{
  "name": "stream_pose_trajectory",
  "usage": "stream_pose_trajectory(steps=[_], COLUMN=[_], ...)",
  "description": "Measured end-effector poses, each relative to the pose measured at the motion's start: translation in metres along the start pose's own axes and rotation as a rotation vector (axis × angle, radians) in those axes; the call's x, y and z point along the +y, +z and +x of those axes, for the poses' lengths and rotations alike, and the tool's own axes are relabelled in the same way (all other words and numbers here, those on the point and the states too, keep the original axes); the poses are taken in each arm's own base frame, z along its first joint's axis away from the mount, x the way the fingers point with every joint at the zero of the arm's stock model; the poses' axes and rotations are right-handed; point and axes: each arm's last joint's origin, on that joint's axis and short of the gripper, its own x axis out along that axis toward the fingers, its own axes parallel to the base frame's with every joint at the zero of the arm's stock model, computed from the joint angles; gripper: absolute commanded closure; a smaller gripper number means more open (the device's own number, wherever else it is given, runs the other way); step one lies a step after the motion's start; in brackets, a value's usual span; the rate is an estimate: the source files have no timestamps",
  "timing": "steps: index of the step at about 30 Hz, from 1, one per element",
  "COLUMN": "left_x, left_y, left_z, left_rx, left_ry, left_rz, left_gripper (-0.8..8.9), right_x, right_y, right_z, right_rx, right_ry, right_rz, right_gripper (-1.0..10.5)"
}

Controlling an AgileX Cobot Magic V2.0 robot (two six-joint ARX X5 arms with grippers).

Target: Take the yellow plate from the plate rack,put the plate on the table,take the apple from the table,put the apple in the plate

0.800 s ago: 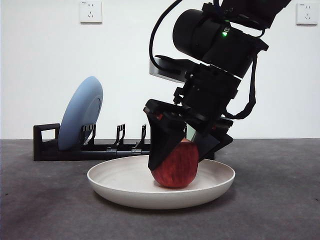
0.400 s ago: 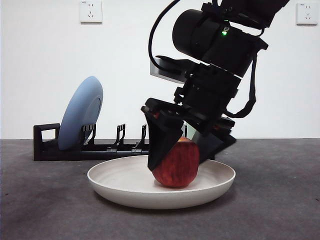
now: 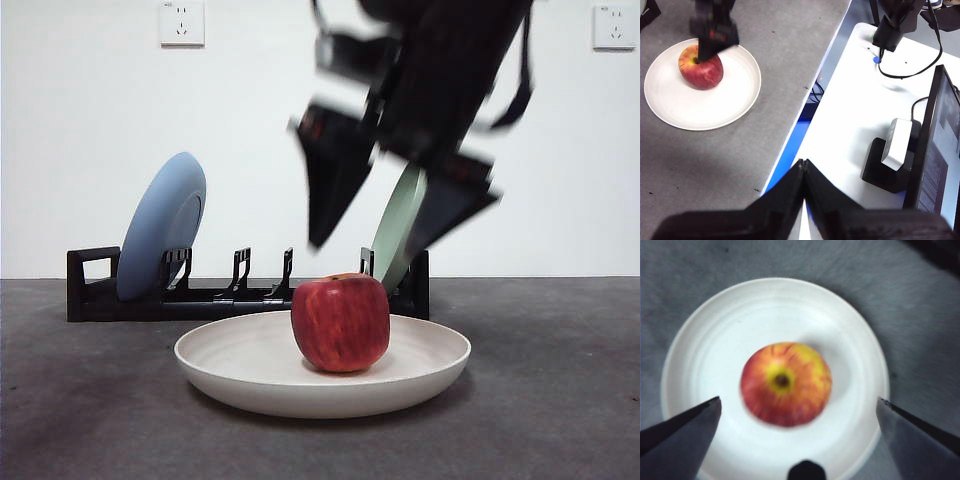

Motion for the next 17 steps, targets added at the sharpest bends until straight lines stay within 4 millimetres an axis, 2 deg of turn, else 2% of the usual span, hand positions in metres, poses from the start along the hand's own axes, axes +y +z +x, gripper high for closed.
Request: stream_pose_trajectory(steps=[3,10,13,17], left_x=[0.000,0.000,0.000,0.000], left_y=[0.000,0.000,0.000,0.000], left_z=[0.000,0.000,0.000,0.000], left_rx=[-0.001,0.000,0.000,0.000], left_ry=[0.000,-0.007,-0.007,-0.007], left_rz=[0.004,0.014,0.018,0.018], left_gripper=[8.20,8.20,8.20,8.20], right_x=[0.002,0.010,0.013,0.015], right_y=[-0.002,-0.032,-0.052,-0.079], right_z=[-0.037,-0.134,-0.167,-0.196], right_rx=[-0.014,-0.078,-0.099,-0.103], right_ry=[0.000,0.069,0.109,0.166], right_rz=[0.000,0.034,0.053,0.061], right_gripper=[3.6,5.9,7.1,8.6])
